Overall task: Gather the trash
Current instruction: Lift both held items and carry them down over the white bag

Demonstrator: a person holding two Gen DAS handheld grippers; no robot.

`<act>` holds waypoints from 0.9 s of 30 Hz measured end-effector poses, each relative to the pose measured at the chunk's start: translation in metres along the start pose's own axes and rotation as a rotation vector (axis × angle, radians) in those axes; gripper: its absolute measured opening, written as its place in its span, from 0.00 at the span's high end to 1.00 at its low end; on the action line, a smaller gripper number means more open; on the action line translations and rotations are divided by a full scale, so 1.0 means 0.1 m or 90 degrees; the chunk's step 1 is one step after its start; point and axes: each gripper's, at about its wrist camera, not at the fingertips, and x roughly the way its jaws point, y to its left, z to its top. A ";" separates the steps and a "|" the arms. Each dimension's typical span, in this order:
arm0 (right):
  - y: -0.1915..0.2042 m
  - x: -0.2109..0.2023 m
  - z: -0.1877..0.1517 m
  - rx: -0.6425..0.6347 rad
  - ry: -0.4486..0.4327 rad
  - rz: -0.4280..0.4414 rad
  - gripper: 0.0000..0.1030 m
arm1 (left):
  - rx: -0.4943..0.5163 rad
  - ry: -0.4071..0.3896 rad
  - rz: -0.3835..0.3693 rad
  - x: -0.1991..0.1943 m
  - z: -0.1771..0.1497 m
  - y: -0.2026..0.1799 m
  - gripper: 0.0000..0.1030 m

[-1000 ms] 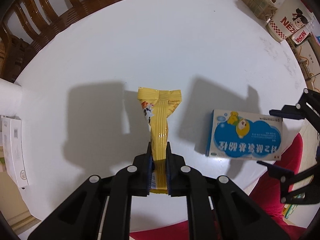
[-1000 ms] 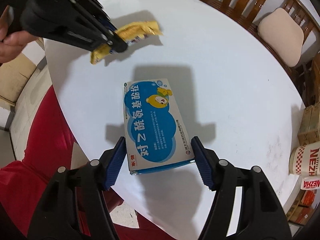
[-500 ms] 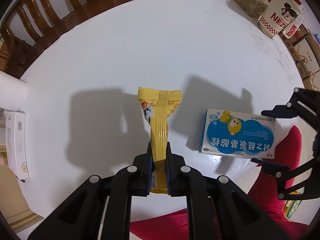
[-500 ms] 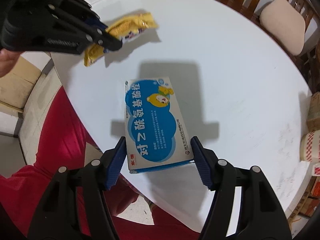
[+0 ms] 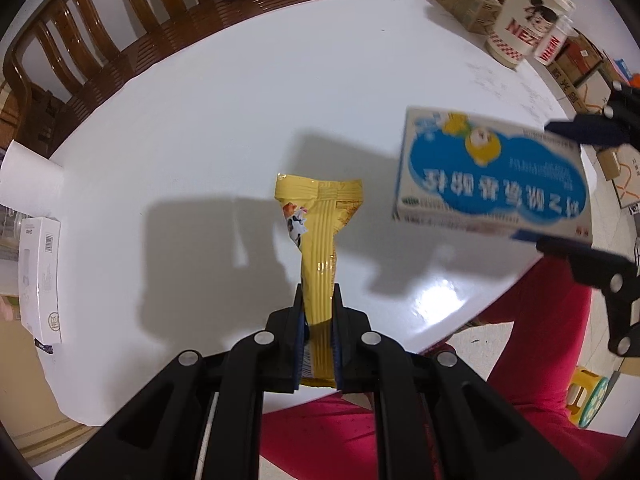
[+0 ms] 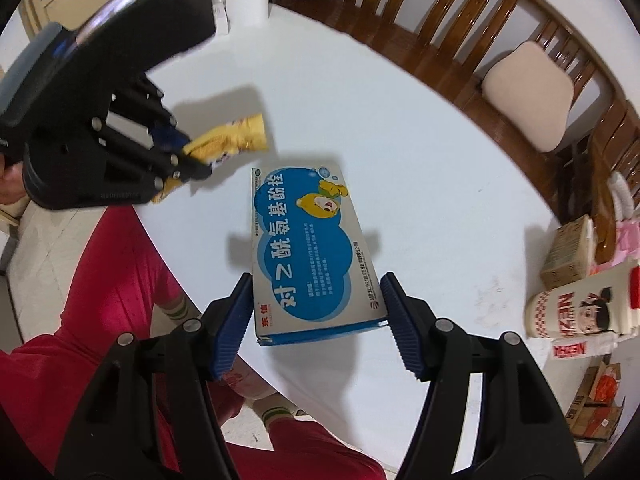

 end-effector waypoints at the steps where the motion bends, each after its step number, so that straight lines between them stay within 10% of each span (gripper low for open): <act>1: 0.01 -0.03 -0.01 -0.001 -0.003 -0.002 0.39 | 0.003 -0.002 -0.001 -0.02 -0.02 -0.02 0.89; 27: 0.63 -0.21 -0.87 0.022 -0.003 -0.019 0.39 | 0.068 -0.024 -0.032 -0.02 -1.05 -0.84 0.89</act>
